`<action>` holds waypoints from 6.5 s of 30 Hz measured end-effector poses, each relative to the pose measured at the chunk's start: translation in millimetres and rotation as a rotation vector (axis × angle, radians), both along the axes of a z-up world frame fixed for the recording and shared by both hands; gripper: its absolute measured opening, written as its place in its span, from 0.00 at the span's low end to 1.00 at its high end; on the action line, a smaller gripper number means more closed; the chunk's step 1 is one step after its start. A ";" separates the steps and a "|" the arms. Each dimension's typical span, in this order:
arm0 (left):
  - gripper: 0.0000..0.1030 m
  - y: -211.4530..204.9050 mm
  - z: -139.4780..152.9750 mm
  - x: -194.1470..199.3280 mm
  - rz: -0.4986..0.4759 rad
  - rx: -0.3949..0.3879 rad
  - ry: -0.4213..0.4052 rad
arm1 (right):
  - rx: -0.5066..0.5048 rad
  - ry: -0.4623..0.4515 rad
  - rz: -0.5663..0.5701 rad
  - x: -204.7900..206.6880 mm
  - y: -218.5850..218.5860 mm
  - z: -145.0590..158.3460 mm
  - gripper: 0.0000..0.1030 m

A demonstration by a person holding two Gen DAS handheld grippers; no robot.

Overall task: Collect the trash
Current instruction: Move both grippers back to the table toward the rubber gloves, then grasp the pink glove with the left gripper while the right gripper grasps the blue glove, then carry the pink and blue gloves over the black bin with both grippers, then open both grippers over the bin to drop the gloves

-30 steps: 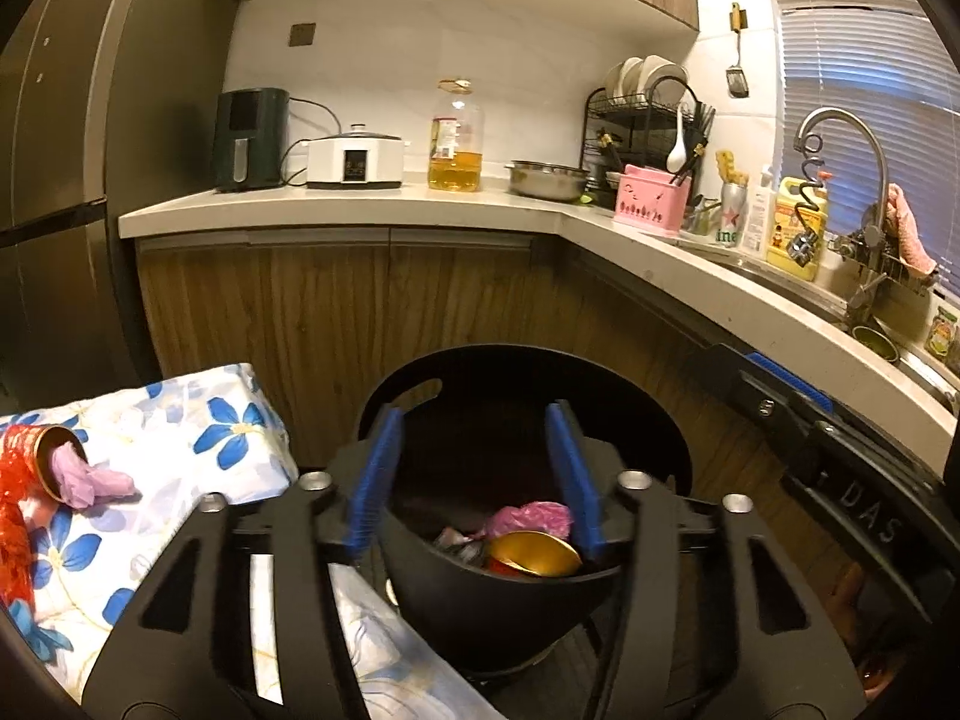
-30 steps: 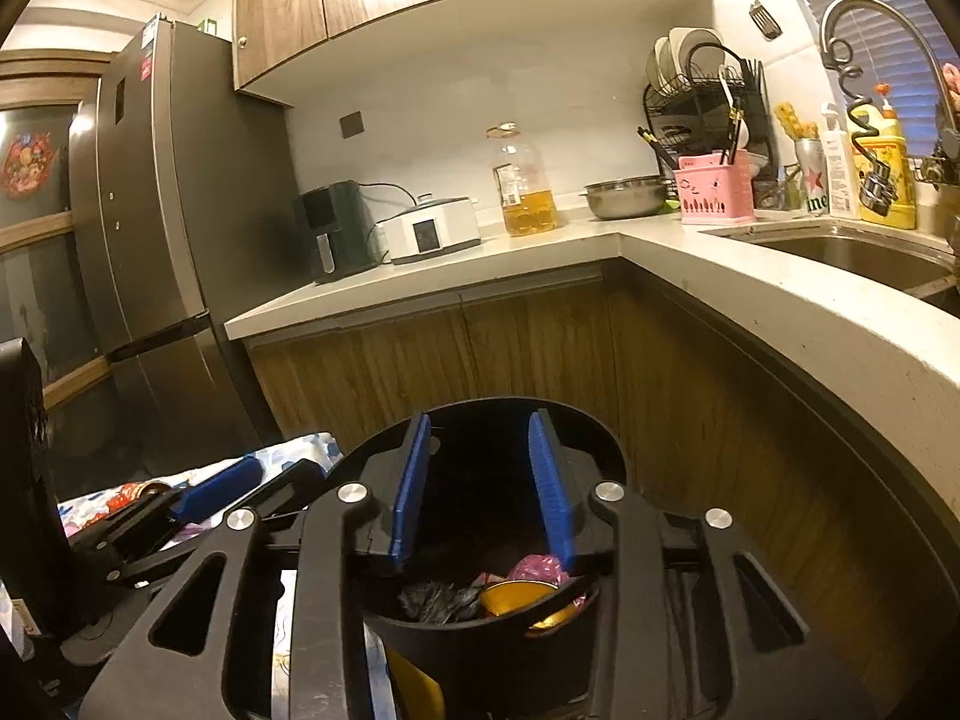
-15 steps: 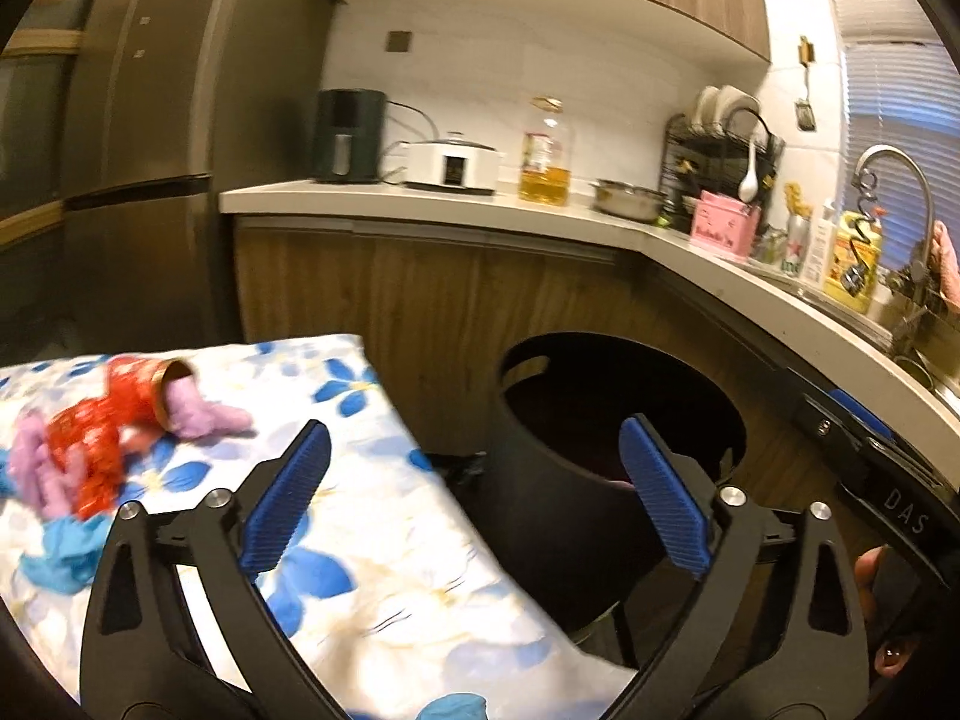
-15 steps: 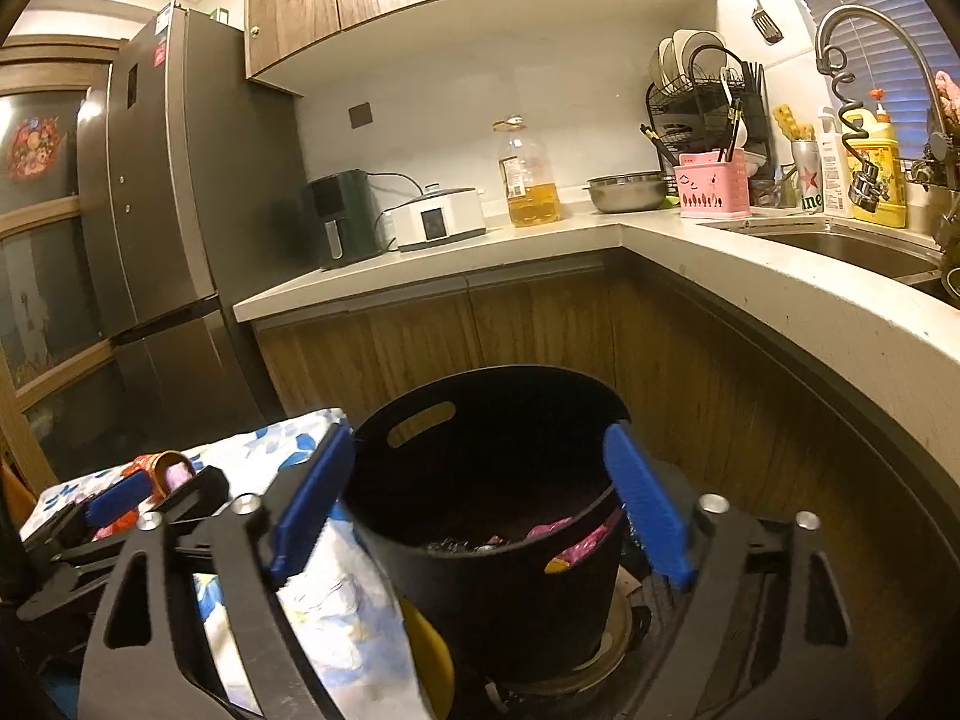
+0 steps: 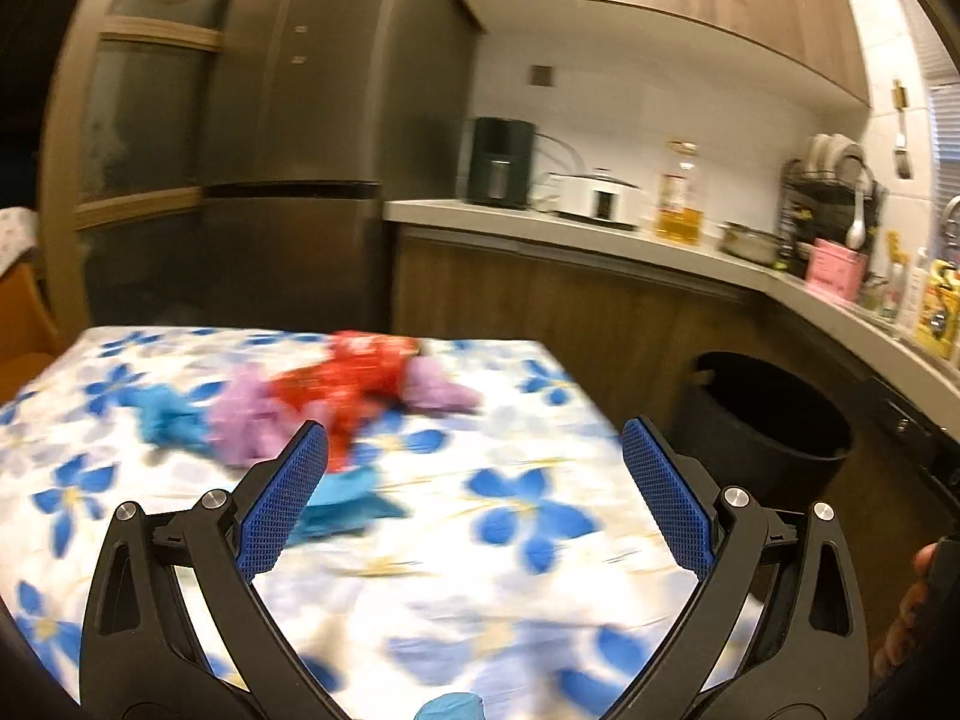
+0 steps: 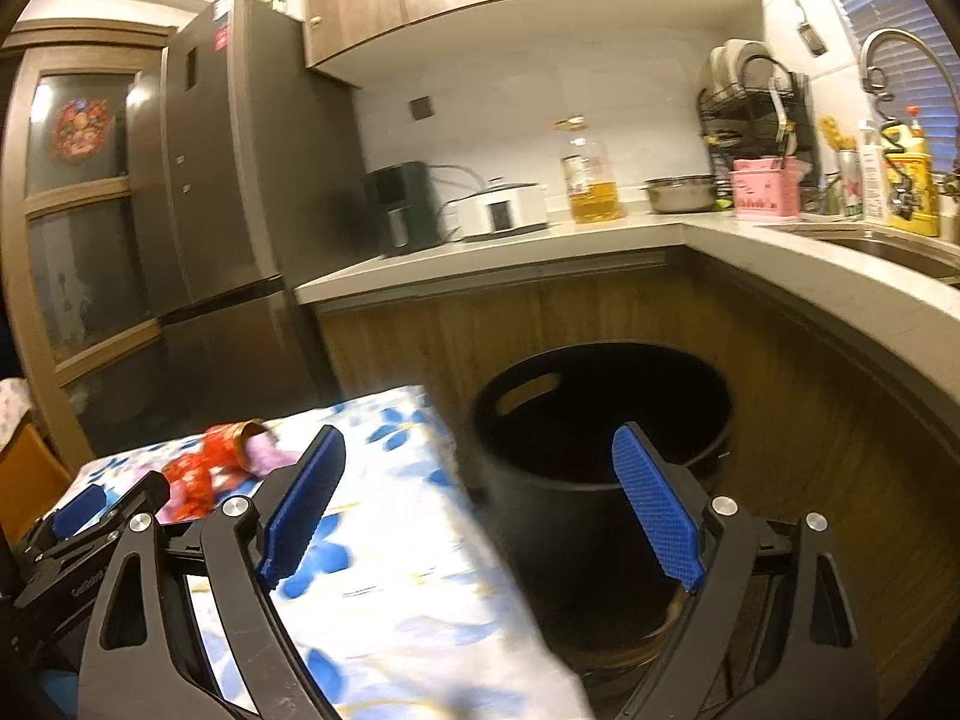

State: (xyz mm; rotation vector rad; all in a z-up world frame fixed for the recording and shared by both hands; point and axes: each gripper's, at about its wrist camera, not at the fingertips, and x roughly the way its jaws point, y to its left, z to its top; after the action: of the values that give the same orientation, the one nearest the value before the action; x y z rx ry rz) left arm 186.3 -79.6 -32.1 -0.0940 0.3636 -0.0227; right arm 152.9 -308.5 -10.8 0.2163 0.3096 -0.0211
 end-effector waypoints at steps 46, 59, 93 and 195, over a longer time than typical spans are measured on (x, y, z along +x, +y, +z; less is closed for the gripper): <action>0.91 169.3 -14.5 -7.5 0.240 -0.061 0.017 | -0.050 0.201 0.427 61.1 223.7 -72.0 0.04; 0.56 132.9 -31.1 75.4 0.109 -0.039 0.091 | -0.006 0.091 0.353 37.8 168.2 -44.5 0.04; 0.00 152.5 18.5 -64.8 0.186 -0.132 0.035 | -0.017 0.038 0.393 -8.1 148.4 -18.4 0.04; 0.87 -168.2 12.8 96.7 -0.421 -0.061 0.030 | 0.003 -0.014 -0.157 51.0 -101.7 -0.4 0.66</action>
State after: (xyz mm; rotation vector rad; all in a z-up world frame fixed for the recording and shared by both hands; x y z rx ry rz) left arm 283.0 -247.8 -19.3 -0.0768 0.4076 -0.4494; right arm 203.9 -410.2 -11.2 0.2433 0.2777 -0.1742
